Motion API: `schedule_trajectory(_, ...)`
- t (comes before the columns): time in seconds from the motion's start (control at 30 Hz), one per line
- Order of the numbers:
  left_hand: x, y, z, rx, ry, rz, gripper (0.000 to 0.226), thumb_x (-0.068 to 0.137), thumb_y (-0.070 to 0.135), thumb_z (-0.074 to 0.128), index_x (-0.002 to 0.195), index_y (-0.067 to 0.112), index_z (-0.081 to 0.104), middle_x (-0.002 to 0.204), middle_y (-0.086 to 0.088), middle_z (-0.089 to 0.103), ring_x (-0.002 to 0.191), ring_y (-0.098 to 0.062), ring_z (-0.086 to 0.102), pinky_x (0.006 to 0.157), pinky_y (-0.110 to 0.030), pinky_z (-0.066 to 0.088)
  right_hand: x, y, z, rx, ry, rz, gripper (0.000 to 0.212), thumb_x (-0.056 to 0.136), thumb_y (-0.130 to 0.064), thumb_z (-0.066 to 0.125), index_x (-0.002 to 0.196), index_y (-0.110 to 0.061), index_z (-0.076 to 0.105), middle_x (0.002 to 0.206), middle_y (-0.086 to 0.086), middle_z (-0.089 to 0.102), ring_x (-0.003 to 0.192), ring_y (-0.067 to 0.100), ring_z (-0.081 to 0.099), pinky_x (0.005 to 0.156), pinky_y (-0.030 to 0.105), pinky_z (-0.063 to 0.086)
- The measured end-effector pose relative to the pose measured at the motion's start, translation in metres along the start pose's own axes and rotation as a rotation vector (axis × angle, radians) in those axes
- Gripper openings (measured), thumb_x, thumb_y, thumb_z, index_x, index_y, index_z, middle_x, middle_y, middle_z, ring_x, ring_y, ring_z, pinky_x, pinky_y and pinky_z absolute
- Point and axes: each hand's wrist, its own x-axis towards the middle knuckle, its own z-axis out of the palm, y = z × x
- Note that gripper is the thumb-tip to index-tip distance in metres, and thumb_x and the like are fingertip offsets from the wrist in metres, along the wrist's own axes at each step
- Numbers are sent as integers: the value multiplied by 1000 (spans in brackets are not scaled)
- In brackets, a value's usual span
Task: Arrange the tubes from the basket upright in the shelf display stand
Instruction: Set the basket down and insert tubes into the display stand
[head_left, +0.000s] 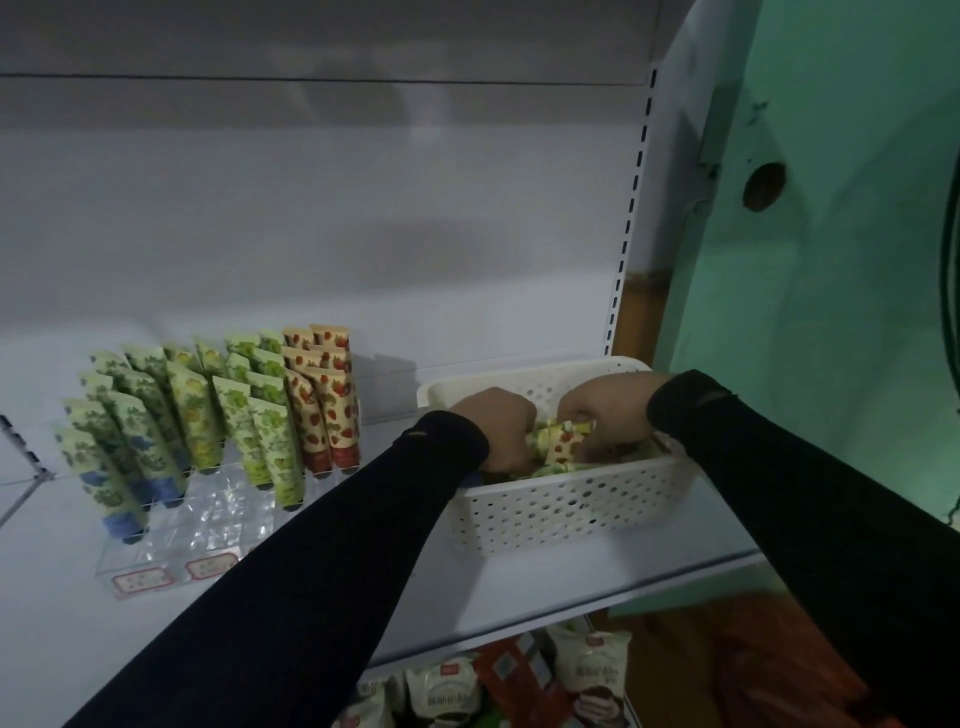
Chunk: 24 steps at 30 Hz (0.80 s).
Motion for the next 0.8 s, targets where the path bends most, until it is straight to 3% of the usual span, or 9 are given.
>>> schedule_trajectory(0.1, -1, -2, 1, -7, 1, -3, 40, 87, 34, 67, 118, 11, 60, 111, -7, 64, 101, -25, 59, 76, -29, 43, -5, 6, -4, 70, 37, -43, 33, 91, -38, 64, 121, -24, 57, 104, -11, 55, 93, 11, 50, 74, 21, 41)
schedule_trajectory(0.17, 1, -3, 3, 1, 16, 0, 26, 88, 34, 64, 104, 14, 59, 100, -4, 63, 95, -25, 61, 73, -30, 43, -7, 12, -6, 169, 115, -65, 30, 92, -39, 62, 109, -14, 60, 96, -2, 59, 85, 14, 51, 65, 23, 39)
schedule_trajectory(0.23, 2, -2, 3, -15, 60, 2, 15, 88, 32, 61, 90, 18, 55, 86, 1, 58, 90, -23, 61, 72, -29, 41, -7, 18, -8, 316, 226, -76, 33, 92, -39, 63, 104, -8, 61, 98, 12, 63, 80, 20, 53, 68, 31, 41)
schedule_trajectory(0.37, -1, -1, -3, -135, 148, -35, 13, 87, 27, 62, 89, 20, 51, 88, 3, 55, 90, -20, 57, 72, -27, 38, -10, 18, -7, 598, 405, -79, 40, 90, -41, 64, 105, -4, 59, 107, 19, 64, 95, 36, 61, 84, 44, 51)
schedule_trajectory(0.53, -11, 2, -14, -486, 300, -114, 15, 88, 21, 62, 88, 18, 47, 83, 5, 52, 82, -19, 53, 57, -26, 38, -14, 14, -10, 717, 571, -71, 24, 93, -37, 63, 91, -13, 59, 97, 8, 63, 96, 27, 60, 86, 41, 51)
schedule_trajectory(0.67, -19, 5, -25, -920, 439, -165, 12, 90, 18, 58, 89, 19, 45, 88, -3, 56, 85, -26, 64, 57, -33, 52, -19, 10, -17, 814, 659, -26, 36, 90, -43, 64, 100, -8, 60, 103, 12, 67, 99, 28, 64, 89, 54, 52)
schedule_trajectory(0.73, -22, 5, -27, -1034, 441, -191, 10, 91, 20, 55, 93, 18, 45, 91, -4, 55, 87, -27, 64, 55, -30, 49, -22, 7, -23, 823, 699, -44, 34, 91, -42, 63, 100, -9, 60, 102, 9, 68, 98, 25, 64, 88, 50, 53)
schedule_trajectory(0.8, -27, 5, -30, -1049, 467, -203, 13, 92, 23, 54, 94, 17, 42, 89, -3, 51, 79, -23, 57, 56, -30, 44, -26, 2, -30, 879, 743, -84, 24, 93, -37, 63, 94, -13, 60, 95, 2, 68, 90, 14, 65, 81, 38, 55)
